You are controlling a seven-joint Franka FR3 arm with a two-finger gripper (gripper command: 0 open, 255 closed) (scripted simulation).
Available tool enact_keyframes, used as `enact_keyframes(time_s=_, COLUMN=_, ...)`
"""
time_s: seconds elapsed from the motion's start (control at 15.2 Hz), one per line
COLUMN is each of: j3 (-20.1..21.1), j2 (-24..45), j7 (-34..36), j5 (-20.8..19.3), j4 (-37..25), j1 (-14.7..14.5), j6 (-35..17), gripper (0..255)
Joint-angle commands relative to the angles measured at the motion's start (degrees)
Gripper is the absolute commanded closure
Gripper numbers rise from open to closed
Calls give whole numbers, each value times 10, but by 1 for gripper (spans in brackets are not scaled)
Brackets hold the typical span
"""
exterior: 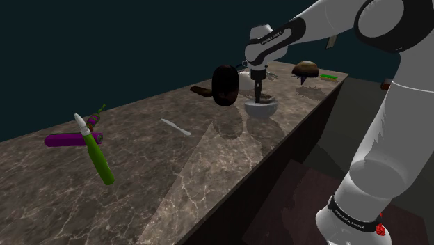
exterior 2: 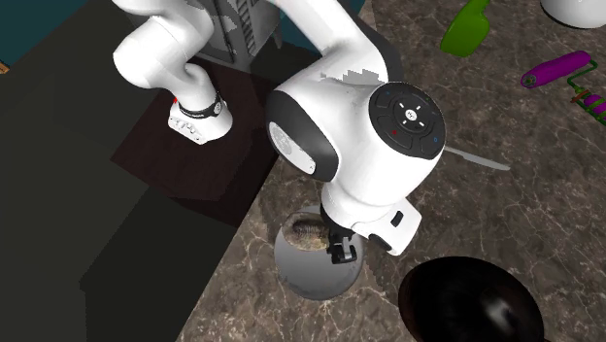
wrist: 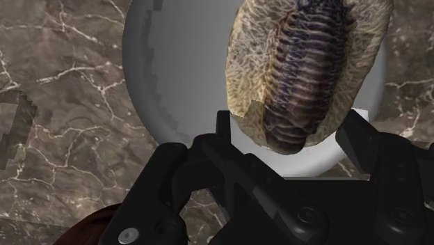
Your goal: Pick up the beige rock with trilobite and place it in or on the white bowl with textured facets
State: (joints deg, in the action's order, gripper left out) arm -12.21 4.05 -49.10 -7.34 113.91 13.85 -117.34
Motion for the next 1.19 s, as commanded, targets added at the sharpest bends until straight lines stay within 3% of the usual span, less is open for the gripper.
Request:
enact_keyframes(time_s=0.0, j3=0, j2=0, j7=0, j5=0, j4=0, j1=0, j6=0, gripper=255)
enact_keyframes(time_s=0.13, j3=0, j2=0, j7=0, j5=0, j4=0, j1=0, j6=0, gripper=255)
enact_keyframes(time_s=0.2, j3=0, j2=0, j7=0, j5=0, j4=0, j1=0, j6=0, gripper=0)
enact_keyframes(time_s=0.53, j3=0, j2=0, j7=0, j5=0, j4=0, j1=0, j6=0, gripper=0)
enact_keyframes(time_s=0.79, j3=4, j2=-18, j7=1, j5=0, j4=-51, j1=-5, j6=70, gripper=0)
enact_keyframes(time_s=1.12, j3=4, j2=-18, j7=1, j5=0, j4=-51, j1=-5, j6=70, gripper=0)
